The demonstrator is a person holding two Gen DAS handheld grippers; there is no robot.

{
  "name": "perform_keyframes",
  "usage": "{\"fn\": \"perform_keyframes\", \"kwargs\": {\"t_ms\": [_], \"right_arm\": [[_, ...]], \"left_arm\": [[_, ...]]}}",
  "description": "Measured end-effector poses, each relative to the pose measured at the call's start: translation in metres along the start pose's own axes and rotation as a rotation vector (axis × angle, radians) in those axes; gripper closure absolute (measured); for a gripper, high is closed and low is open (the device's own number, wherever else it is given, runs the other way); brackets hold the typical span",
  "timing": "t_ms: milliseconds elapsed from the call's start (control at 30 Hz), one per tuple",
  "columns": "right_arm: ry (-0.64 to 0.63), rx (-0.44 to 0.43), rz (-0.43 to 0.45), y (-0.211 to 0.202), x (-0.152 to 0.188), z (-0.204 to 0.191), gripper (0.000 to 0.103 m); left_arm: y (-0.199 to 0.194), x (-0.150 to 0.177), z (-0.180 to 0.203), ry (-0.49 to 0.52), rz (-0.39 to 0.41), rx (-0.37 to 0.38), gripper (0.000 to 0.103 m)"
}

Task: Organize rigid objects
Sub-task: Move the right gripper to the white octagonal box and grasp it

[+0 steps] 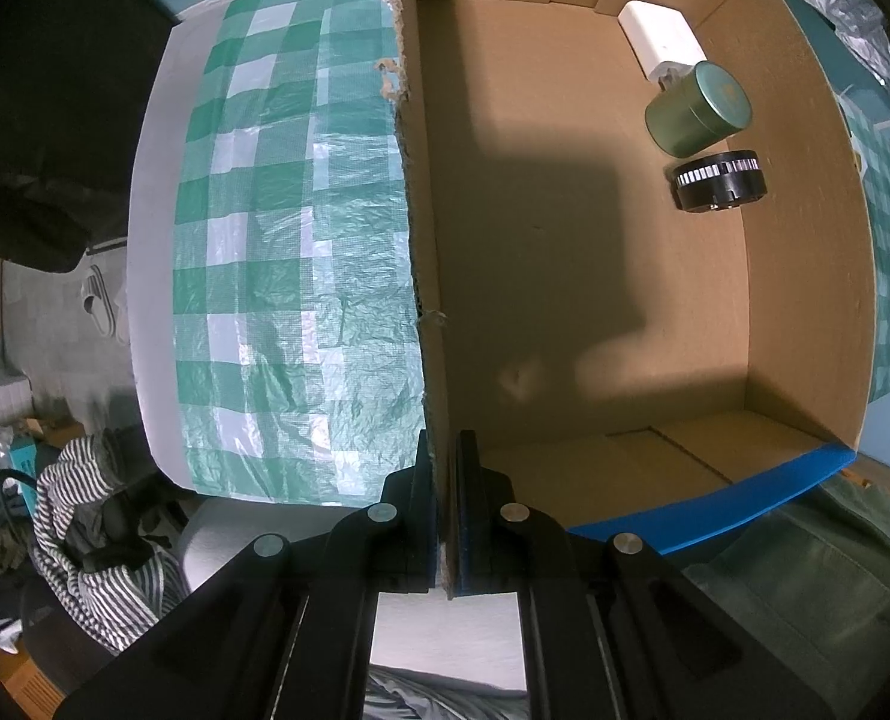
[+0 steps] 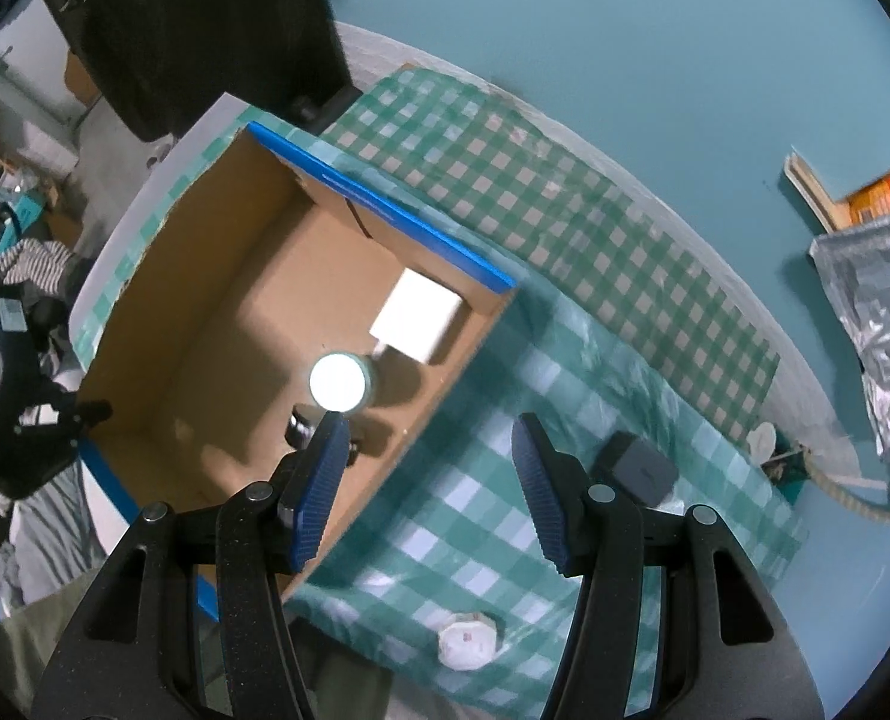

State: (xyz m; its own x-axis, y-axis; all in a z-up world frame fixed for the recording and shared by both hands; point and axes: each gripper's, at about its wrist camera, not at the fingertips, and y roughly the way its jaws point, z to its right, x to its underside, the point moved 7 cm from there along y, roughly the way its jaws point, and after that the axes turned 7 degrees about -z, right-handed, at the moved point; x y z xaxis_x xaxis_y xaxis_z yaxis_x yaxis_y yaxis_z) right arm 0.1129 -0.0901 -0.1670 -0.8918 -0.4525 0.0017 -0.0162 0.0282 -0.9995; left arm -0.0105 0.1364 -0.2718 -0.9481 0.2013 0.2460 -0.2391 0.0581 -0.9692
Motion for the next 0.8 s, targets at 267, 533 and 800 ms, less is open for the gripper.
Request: {"fn": "perform_keyframes", "kwargs": {"t_ms": [267, 533, 800], "right_arm": [[0.088, -0.017, -0.012, 0.009, 0.047, 0.019, 0.046], [0.166, -0.038, -0.084, 0.048, 0.11, 0.033, 0.037], [0.187, -0.062, -0.128, 0.088, 0.159, 0.04, 0.037]], "left_arm": [[-0.003, 0.0, 0.0, 0.004, 0.003, 0.001, 0.098], [-0.002, 0.0, 0.001, 0.013, -0.002, -0.003, 0.098], [-0.001, 0.002, 0.002, 0.021, -0.003, -0.009, 0.098]]}}
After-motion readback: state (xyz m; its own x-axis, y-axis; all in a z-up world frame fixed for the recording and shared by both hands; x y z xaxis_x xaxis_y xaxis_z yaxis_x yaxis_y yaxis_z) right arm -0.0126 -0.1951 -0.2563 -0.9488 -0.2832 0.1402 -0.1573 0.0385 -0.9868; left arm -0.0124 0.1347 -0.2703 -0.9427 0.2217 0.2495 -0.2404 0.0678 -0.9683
